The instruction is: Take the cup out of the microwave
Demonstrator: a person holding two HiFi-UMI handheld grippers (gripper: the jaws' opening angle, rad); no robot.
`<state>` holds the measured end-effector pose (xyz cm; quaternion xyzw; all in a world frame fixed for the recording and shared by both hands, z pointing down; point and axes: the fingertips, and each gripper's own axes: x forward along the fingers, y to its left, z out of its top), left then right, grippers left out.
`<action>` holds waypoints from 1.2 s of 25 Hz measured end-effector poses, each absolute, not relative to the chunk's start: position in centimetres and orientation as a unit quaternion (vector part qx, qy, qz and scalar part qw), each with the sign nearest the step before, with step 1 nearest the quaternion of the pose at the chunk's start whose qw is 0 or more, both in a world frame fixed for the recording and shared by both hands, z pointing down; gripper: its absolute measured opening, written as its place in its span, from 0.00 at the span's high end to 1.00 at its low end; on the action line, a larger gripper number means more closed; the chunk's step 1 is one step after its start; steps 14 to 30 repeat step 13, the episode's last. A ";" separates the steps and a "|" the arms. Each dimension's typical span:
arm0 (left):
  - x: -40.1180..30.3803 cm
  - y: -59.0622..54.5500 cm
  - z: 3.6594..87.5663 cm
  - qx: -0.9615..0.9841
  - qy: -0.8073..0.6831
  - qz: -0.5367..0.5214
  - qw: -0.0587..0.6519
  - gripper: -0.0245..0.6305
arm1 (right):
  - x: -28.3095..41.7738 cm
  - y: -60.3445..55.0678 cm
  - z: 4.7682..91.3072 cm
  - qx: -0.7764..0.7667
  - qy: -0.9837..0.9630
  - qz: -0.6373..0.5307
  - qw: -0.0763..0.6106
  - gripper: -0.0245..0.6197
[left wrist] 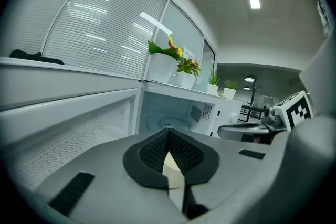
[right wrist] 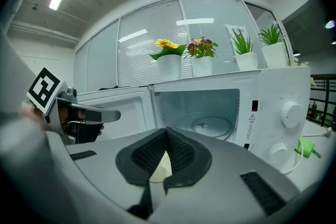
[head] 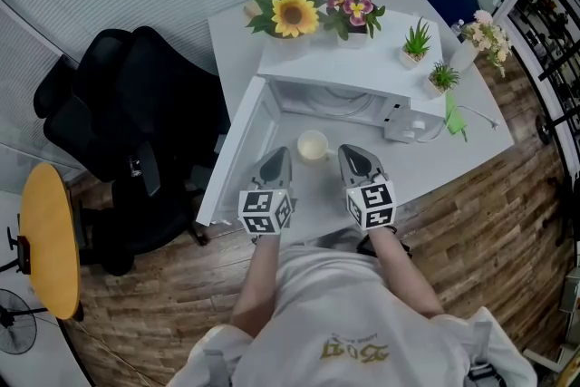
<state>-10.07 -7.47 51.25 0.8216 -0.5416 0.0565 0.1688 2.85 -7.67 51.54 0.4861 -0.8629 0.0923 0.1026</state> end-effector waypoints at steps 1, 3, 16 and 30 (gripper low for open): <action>-10.1 -7.5 51.3 0.822 -0.541 0.057 0.169 0.94 | 2.8 -7.7 51.6 0.485 -0.863 0.094 0.101 0.94; -10.1 -7.6 51.4 0.822 -0.541 0.058 0.171 0.94 | 2.7 -7.7 51.6 0.483 -0.865 0.097 0.096 0.94; -10.6 -8.0 52.1 0.819 -0.542 0.059 0.179 0.94 | 2.6 -8.0 52.4 0.483 -0.864 0.101 0.105 0.94; -10.6 -8.0 52.1 0.819 -0.542 0.059 0.179 0.94 | 2.6 -8.0 52.4 0.483 -0.864 0.101 0.105 0.94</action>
